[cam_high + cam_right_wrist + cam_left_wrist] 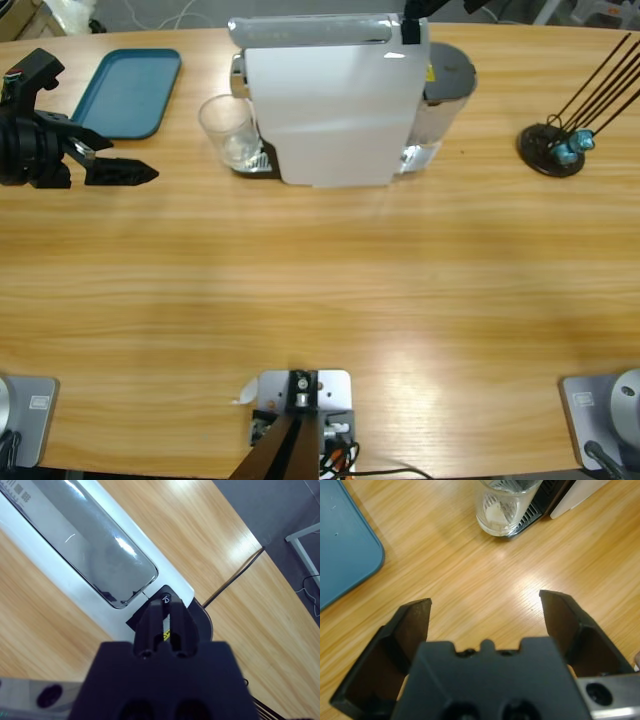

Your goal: Pour coffee

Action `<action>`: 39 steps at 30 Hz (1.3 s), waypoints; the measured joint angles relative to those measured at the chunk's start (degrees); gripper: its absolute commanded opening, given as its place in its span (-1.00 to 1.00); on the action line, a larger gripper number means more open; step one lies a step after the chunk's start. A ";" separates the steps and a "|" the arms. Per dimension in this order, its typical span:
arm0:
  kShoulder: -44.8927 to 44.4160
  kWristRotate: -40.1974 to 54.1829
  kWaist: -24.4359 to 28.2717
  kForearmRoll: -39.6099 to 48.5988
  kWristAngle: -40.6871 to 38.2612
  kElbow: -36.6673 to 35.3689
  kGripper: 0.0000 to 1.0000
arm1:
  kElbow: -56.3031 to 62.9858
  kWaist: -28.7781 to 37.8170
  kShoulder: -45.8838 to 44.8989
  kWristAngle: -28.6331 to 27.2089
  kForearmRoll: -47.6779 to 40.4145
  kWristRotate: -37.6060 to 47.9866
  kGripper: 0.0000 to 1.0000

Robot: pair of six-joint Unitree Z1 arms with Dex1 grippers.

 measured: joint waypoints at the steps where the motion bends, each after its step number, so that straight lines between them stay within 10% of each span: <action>1: 0.00 0.00 0.00 0.00 0.00 0.00 0.87 | 0.00 0.00 0.08 0.00 0.00 0.00 -1.00; 39: 0.22 0.00 -0.01 -0.01 0.00 0.00 0.87 | -3.27 -0.03 -0.30 -1.29 2.74 0.19 -1.00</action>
